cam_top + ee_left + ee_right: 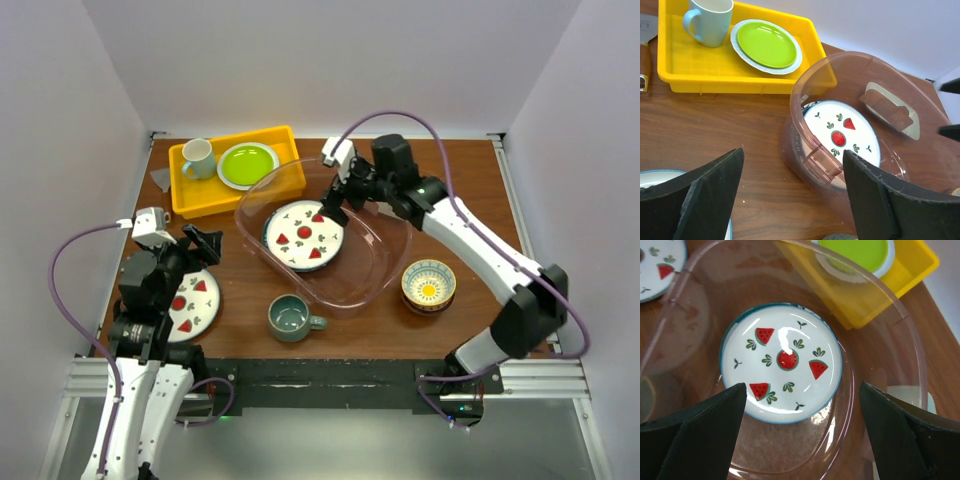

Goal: Place the mixed dishes into the plastic bin
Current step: Pick up the plate at the center of the board.

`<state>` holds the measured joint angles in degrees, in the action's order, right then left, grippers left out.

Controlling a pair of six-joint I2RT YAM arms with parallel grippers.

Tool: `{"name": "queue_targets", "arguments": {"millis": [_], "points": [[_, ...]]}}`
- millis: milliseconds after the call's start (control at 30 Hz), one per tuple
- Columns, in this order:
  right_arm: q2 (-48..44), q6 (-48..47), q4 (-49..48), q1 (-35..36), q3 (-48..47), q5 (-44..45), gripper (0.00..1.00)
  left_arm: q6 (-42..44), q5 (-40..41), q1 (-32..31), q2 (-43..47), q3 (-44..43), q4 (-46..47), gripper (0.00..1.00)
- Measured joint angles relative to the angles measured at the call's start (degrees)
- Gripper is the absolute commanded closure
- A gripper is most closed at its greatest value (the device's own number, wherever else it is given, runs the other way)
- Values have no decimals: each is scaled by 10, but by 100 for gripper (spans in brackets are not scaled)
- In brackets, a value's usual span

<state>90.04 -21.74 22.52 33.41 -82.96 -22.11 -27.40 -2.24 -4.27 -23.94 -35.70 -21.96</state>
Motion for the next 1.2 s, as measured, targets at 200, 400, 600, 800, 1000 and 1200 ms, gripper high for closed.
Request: {"name": "queue_targets", "arguments": {"millis": [200, 400, 600, 800, 1000, 1200], "points": [[-108, 15, -40, -54, 73, -90, 2, 0, 1, 0, -9, 0, -1, 1], [-179, 79, -101, -154, 141, -165, 2, 0, 2, 0, -15, 0, -1, 0], [-231, 149, -172, -222, 196, -229, 2, 0, 5, 0, -21, 0, -2, 0], [-241, 186, -216, -250, 228, -266, 2, 0, 5, 0, -30, 0, -2, 0], [-239, 198, -228, -256, 240, -276, 2, 0, 9, 0, -31, 0, -2, 0], [-236, 199, -235, -257, 242, -287, 2, 0, 13, 0, -39, 0, -2, 0]]}}
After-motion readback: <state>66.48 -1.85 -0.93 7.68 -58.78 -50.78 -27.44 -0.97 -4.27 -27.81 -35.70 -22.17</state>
